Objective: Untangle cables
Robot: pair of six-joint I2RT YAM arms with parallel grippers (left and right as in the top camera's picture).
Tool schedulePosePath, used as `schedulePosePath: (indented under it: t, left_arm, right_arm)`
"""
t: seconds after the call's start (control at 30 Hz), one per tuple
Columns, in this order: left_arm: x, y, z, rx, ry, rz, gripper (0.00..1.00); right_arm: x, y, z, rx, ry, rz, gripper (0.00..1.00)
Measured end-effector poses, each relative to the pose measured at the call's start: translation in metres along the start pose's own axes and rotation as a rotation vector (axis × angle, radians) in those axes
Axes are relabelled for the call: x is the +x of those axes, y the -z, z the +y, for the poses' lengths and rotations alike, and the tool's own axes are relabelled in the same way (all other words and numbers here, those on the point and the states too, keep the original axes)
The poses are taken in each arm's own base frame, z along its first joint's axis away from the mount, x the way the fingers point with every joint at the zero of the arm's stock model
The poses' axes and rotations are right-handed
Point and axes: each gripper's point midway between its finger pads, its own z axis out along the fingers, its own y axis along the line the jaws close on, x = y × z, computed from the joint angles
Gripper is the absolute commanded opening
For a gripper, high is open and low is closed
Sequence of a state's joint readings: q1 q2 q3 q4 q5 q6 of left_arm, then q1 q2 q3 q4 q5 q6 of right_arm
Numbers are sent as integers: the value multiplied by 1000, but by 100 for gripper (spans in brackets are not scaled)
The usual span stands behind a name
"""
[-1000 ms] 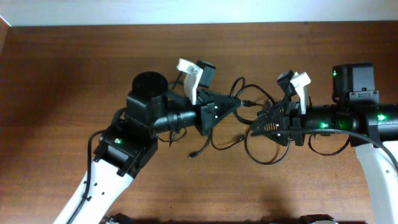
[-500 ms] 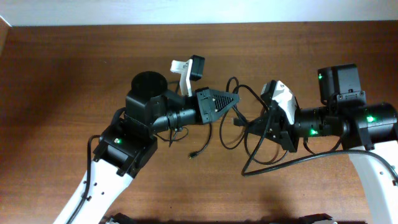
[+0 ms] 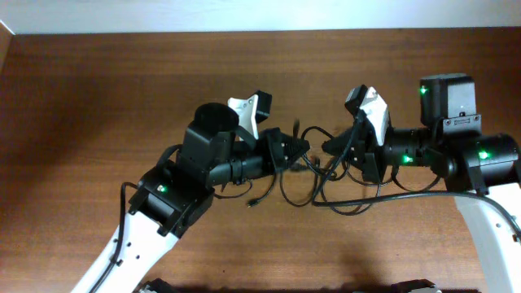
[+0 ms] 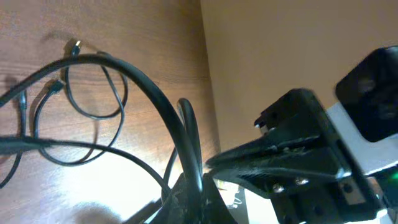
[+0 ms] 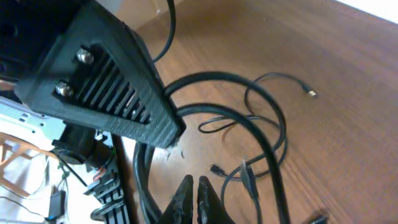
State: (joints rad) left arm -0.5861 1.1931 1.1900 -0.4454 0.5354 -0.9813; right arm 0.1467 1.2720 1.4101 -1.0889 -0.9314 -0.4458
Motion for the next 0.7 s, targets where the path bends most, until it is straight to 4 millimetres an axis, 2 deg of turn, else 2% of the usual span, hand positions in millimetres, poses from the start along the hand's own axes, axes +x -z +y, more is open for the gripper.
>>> schedulePosePath:
  t: [0.07, 0.13, 0.17, 0.2, 0.27, 0.47, 0.5, 0.63, 0.7]
  left_arm:
    - [-2, 0, -3, 12, -8, -8, 0]
    - [-3, 0, -3, 10, -9, -13, 0]
    - [-4, 0, -2, 6, -2, -19, 0]
    - [-5, 0, -2, 2, 6, -26, 0]
    - [-7, 0, 0, -4, 25, -35, 0]
    - [-8, 0, 1, -10, 92, -43, 0]
    - [-7, 0, 1, -8, 98, -39, 0]
    - [-5, 0, -2, 5, 142, -24, 0]
    - [-5, 0, -2, 7, 170, -22, 0]
  right_arm:
    - [9, 0, -2, 22, -37, 37, 5]
    - [17, 1, -4, 41, -64, 71, 13]
    - [22, 1, -4, 46, -73, 90, 18]
    - [29, 2, -2, 42, -75, 118, 29]
    - [39, 3, 3, 25, -41, 153, 44]
    - [46, 4, 9, -7, 80, 179, 43]
    - [46, 4, 9, -8, 82, 179, 33]
    - [47, 4, 10, -15, 91, 181, 30]
    - [49, 3, 10, -21, 80, 189, 23]
